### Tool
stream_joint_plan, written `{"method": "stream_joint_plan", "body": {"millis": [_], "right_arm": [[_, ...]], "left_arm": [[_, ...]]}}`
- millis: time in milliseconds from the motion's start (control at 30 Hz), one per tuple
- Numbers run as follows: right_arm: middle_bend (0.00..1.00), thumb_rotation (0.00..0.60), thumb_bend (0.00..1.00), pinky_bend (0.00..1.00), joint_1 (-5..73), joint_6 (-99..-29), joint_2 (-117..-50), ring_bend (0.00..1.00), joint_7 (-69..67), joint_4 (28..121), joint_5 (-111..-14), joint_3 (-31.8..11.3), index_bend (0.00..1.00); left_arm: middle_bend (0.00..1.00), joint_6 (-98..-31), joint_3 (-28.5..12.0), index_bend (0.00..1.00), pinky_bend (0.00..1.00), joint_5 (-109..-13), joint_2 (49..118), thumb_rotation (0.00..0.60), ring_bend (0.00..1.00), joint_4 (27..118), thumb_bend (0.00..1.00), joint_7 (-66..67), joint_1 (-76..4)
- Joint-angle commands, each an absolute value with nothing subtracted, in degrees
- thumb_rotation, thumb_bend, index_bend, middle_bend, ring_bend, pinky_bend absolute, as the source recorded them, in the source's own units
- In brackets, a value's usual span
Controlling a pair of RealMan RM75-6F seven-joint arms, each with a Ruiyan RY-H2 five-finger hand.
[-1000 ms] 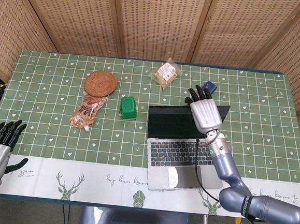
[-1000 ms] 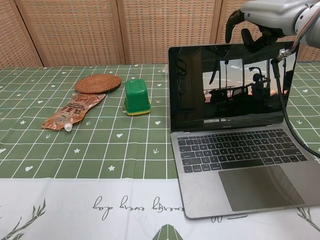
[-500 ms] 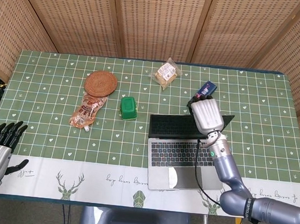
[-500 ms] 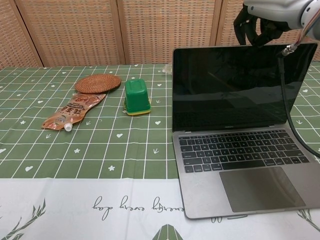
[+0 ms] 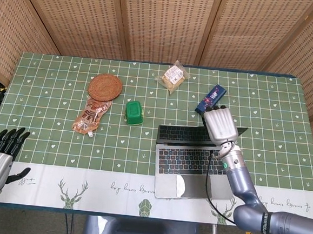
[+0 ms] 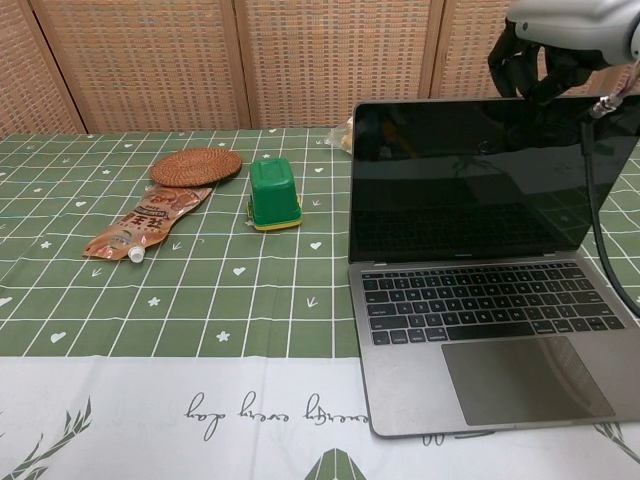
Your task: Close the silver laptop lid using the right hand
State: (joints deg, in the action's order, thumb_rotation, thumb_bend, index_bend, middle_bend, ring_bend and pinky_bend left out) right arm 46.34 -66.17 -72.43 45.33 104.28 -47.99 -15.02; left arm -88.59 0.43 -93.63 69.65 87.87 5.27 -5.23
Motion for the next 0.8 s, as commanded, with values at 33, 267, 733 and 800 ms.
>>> {"method": "stream_joint_plan", "body": {"millis": [33, 267, 733, 800], "right_arm": [[0.55, 0.600, 1.00, 0.49, 46.1, -66.9, -71.5, 0.47, 45.9, 106.2, -47.7, -14.2, 0.66], [0.56, 0.600, 1.00, 0.50, 45.6, -68.3, -70.5, 0.47, 46.7, 109.6, -47.9, -12.7, 0.67], [0.56, 0.600, 1.00, 0.50, 44.1, -69.2, -67.6, 0.48, 47.5, 117.6, -46.6, -8.8, 0.67], [0.56, 0.600, 1.00, 0.50, 43.9, -68.9, -67.1, 0.48, 47.1, 118.5, -46.5, -8.3, 0.67]], "left_arm": [[0.00, -88.7, 0.5, 0.00, 0.00, -93.8, 69.6, 0.600, 0.00, 88.0, 0.17, 5.4, -5.2], [0.00, -89.2, 0.8, 0.00, 0.00, -94.5, 69.6, 0.600, 0.00, 88.1, 0.17, 5.6, -5.0], [0.00, -91.1, 1.4, 0.00, 0.00, -96.6, 69.2, 0.600, 0.00, 88.5, 0.17, 5.6, -4.4], [0.00, -91.4, 1.5, 0.00, 0.00, -96.9, 69.2, 0.600, 0.00, 88.6, 0.17, 5.6, -4.3]]}}
